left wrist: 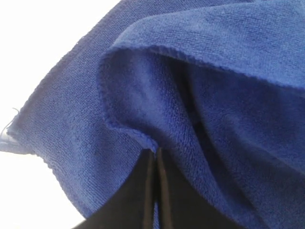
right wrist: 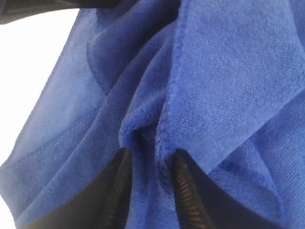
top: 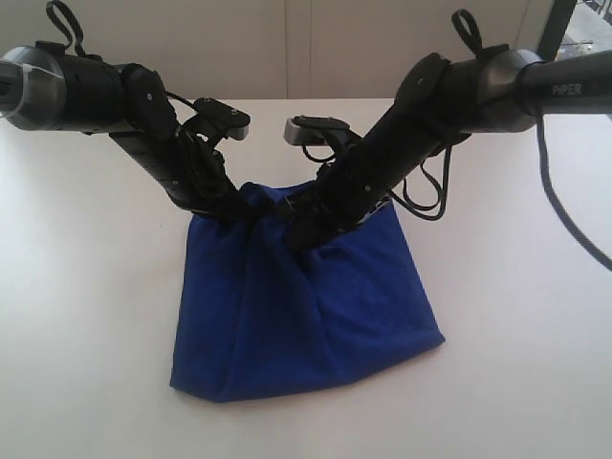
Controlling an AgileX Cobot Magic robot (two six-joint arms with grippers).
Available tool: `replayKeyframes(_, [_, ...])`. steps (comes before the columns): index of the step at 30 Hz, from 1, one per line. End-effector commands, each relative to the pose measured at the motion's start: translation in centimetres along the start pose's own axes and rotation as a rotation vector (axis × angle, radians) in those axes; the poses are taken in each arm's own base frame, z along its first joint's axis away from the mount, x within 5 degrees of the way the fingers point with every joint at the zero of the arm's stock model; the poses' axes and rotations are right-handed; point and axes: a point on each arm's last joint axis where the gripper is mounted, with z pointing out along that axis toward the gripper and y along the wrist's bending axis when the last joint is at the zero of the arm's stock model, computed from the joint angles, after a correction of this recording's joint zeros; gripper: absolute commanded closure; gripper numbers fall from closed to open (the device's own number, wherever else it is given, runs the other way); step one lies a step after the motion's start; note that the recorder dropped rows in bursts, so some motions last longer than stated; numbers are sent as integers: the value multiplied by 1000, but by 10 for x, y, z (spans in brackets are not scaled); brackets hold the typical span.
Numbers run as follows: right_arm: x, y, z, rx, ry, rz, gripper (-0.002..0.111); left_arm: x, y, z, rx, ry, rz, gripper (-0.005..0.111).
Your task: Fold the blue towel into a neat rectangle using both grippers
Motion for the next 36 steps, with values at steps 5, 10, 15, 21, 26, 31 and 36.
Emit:
replayKeyframes(5, [1, -10, -30, 182, 11, 5, 77, -1, -1, -5, 9, 1, -17, 107])
replayKeyframes(10, [4, -14, -33, 212, 29, 21, 77, -1, -1, -5, 9, -1, -17, 107])
replayKeyframes(15, [13, -17, -26, 209, 38, 49, 77, -1, -1, -5, 9, -1, -17, 107])
replayKeyframes(21, [16, -15, -20, 161, 25, 60, 77, -1, -1, -5, 9, -1, -17, 107])
replayKeyframes(26, [20, -14, -17, 143, 32, 14, 72, -1, -1, -5, 9, -1, -17, 107])
replayKeyframes(31, [22, -18, -14, 167, 8, 0, 71, -1, -1, -5, 9, -1, -17, 107])
replayKeyframes(36, [23, -21, -20, 226, 21, -22, 71, -1, -1, -5, 9, 1, -17, 107])
